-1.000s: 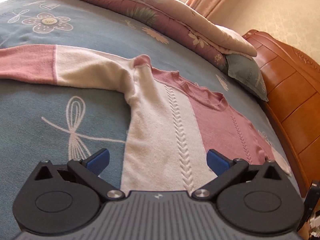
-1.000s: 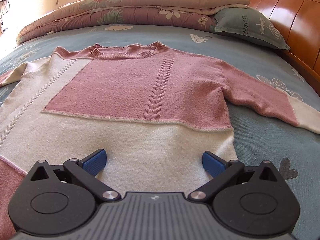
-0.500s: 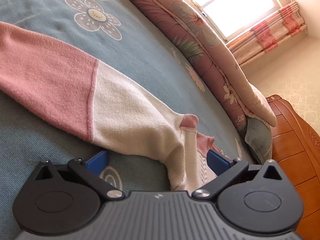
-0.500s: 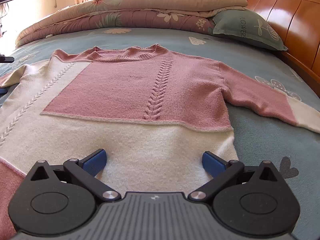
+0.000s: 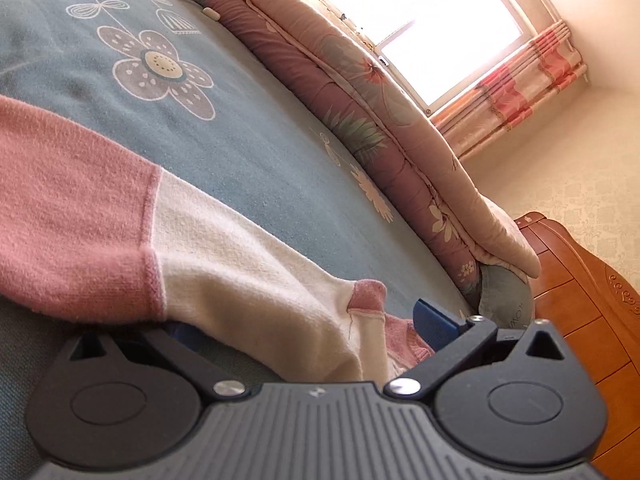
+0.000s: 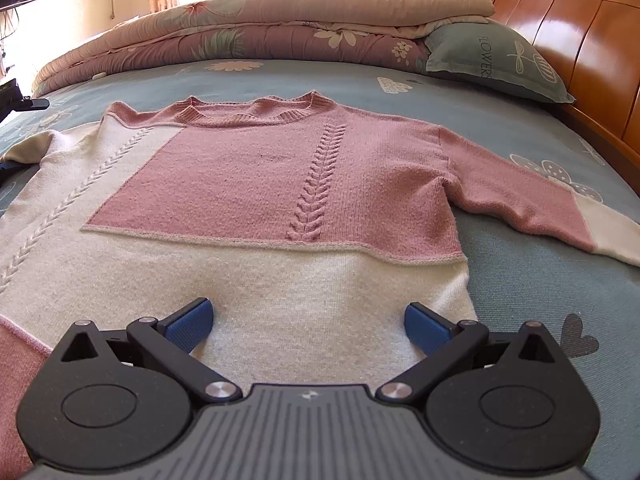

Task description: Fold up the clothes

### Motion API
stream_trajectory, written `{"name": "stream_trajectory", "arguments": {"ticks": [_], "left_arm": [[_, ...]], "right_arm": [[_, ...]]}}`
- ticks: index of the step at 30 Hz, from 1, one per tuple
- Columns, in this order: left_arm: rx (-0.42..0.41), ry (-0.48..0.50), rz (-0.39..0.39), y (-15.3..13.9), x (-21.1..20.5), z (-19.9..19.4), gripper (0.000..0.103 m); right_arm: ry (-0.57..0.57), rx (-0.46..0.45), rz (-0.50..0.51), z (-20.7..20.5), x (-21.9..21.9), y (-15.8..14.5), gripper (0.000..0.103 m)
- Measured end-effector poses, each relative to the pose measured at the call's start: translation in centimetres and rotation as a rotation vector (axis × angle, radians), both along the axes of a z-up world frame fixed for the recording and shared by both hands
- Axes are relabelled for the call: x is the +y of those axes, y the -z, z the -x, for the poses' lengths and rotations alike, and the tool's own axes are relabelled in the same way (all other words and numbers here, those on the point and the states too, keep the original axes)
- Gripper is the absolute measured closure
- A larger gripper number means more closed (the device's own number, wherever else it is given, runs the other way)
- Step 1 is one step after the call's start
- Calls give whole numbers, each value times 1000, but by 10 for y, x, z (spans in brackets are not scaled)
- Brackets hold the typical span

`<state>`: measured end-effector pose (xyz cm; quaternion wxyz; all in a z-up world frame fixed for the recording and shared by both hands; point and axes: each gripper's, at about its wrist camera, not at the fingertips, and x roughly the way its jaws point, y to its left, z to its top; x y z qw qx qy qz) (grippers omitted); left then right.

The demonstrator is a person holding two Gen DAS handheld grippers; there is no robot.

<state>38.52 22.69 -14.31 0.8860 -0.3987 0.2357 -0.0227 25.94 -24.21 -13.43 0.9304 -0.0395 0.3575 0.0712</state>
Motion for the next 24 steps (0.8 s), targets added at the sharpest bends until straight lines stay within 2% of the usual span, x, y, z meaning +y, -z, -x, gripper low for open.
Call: {"name": "stream_trajectory", "arguments": {"ticks": [3,5,10,24], "left_arm": [[-5,41,-9,-1,-9,-10,1],[-19,52,13,-3,-9,-8,1],[-115,58,202,-18,15,19,1],[95,81,-72,-85,7,35,1]], "right_arm": [[0,-2,-1,0,0,0,0],[0,-2,-1,0,-1,0,0],[1,-2,0,0,0,0,0],[0,-2,0,0,0,0,0]]}}
